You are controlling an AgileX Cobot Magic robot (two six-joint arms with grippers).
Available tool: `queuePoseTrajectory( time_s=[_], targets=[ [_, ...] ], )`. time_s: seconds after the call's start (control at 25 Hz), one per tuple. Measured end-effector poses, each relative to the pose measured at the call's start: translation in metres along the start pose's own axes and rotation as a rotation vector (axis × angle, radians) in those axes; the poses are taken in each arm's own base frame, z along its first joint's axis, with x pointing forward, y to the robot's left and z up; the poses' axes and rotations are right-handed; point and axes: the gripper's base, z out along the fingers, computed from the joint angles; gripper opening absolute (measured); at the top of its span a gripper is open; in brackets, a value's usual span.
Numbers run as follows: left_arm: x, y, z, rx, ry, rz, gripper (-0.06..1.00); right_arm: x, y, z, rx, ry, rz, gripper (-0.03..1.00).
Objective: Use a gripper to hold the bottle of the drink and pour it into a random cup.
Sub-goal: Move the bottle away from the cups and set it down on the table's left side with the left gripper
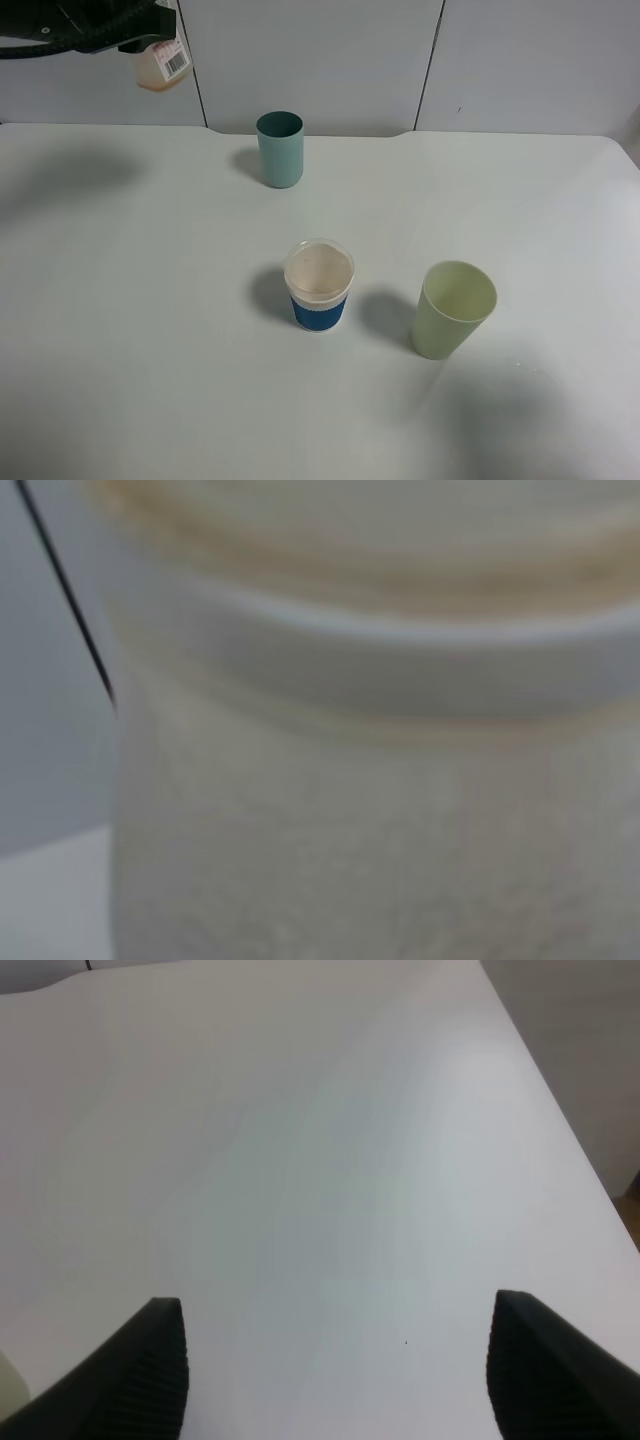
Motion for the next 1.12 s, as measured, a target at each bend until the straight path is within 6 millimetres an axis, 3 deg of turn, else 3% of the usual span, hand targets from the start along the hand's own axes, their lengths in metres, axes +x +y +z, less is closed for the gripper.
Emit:
queuePoseTrajectory(
  time_s=[0.24, 0.56, 1.12],
  targets=[
    [0.015, 0.015, 0.0, -0.024, 0.087, 0.014, 0.36, 0.0, 0.0, 0.0, 0.0, 0.0, 0.0, 0.63],
    [0.059, 0.024, -0.002, -0.13, 0.066, -0.02, 0.36, 0.0, 0.0, 0.0, 0.0, 0.0, 0.0, 0.63],
    [0.125, 0.021, -0.018, -0.137, 0.039, -0.081, 0.36, 0.0, 0.0, 0.0, 0.0, 0.0, 0.0, 0.63]
  ],
)
